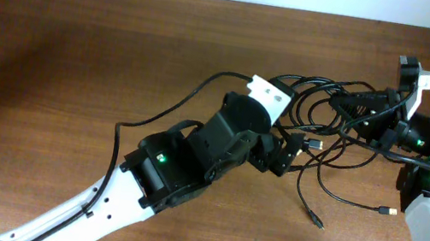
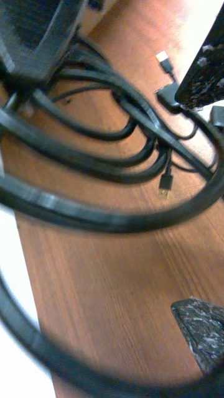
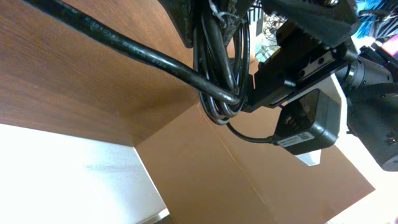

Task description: Untangle cables

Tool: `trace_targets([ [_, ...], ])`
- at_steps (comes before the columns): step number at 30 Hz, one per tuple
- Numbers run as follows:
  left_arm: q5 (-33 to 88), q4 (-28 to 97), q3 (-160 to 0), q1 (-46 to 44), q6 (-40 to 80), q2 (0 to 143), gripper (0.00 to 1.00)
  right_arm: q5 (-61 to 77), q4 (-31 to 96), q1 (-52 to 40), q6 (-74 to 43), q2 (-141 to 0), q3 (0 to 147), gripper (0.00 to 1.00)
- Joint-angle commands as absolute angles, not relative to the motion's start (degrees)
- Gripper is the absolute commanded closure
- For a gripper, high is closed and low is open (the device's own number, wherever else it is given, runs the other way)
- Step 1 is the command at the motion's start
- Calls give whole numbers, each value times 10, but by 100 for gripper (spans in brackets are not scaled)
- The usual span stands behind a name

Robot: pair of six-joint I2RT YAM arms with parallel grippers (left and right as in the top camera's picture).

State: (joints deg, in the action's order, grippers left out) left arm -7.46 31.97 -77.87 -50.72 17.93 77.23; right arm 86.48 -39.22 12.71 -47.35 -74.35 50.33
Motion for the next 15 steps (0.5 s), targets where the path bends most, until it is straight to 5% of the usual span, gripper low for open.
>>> trace_targets([
  [1,-103,315,-781,-509,237,759,8,861,-394,128,-469,-744,503,96],
  [3,-103,316,-780,-509,239,759,64,861,-394,128,-469,-744,503,96],
  [5,-88,318,-780,-509,240,761,93,861,-394,128,-469,-744,503,96],
  [12,-99,329,-781,-509,207,761,100,862,-394,128,-469,-744,503,96],
  [15,-289,419,-781,-509,179,754,100,861,-394,128,-469,-744,503,96],
])
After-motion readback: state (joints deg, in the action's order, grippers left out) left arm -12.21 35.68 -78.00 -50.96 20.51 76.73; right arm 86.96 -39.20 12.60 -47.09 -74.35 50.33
